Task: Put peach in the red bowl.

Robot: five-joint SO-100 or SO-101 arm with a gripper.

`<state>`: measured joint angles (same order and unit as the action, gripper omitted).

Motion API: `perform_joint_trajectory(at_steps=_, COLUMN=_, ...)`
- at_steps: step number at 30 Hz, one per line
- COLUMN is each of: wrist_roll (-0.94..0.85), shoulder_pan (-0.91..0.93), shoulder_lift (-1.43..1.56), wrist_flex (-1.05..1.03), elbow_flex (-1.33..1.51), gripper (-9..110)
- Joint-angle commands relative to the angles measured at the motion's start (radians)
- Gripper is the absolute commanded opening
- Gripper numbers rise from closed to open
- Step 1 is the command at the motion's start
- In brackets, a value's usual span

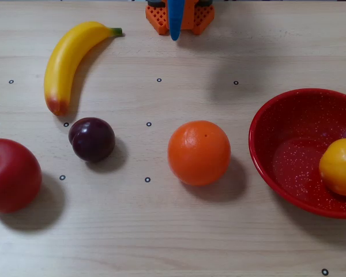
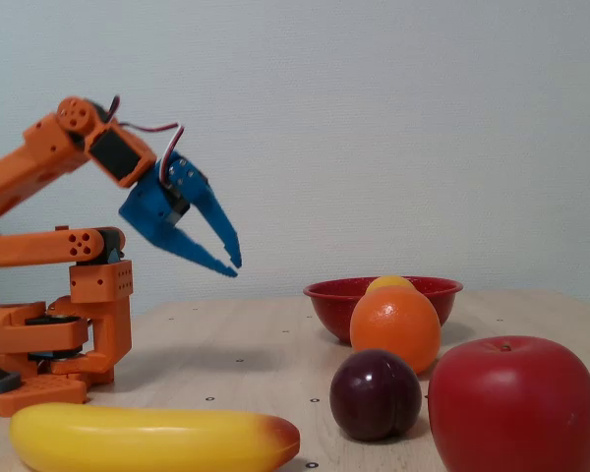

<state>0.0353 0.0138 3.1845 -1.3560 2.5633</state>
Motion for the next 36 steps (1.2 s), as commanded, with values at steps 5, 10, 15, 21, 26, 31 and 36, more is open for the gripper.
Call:
perform_joint_trajectory(at_steps=5, wrist_roll=-0.026, shoulder_pan=0.052, shoulder_lift=0.146, wrist_flex=0.015, elbow_flex=0.094, gripper=0)
perform_joint_trajectory(at_steps=10, wrist_roll=-0.002, shoulder_pan=0.048, shoulder_lift=0.146, wrist_flex=0.126, elbow_flex=0.186, gripper=0)
perform_joint_trajectory(at_steps=15, wrist_roll=0.005, shoulder_pan=0.046, shoulder_lift=0.146, wrist_flex=0.36, elbow_flex=0.374, gripper=0)
perform_joint_trajectory(at_steps=21, wrist_roll=0.038, shoulder_pan=0.031, shoulder_lift=0.146, wrist_flex=0.5, elbow_flex=0.554, gripper=0)
perform_joint_trajectory(at_steps=26, wrist_roll=0.064, shoulder_pan=0.026, shoulder_lift=0.146, wrist_flex=0.494, elbow_flex=0.623, gripper=0)
perform_joint_trajectory(at_steps=31, wrist_roll=0.069, shoulder_pan=0.02, shoulder_lift=0.146, wrist_flex=0.486, elbow_flex=0.621, gripper=0)
perform_joint_trajectory(at_steps=36, wrist_roll=0.074, shoulder_pan=0.02, shoulder_lift=0.146, wrist_flex=0.485, elbow_flex=0.62, gripper=0)
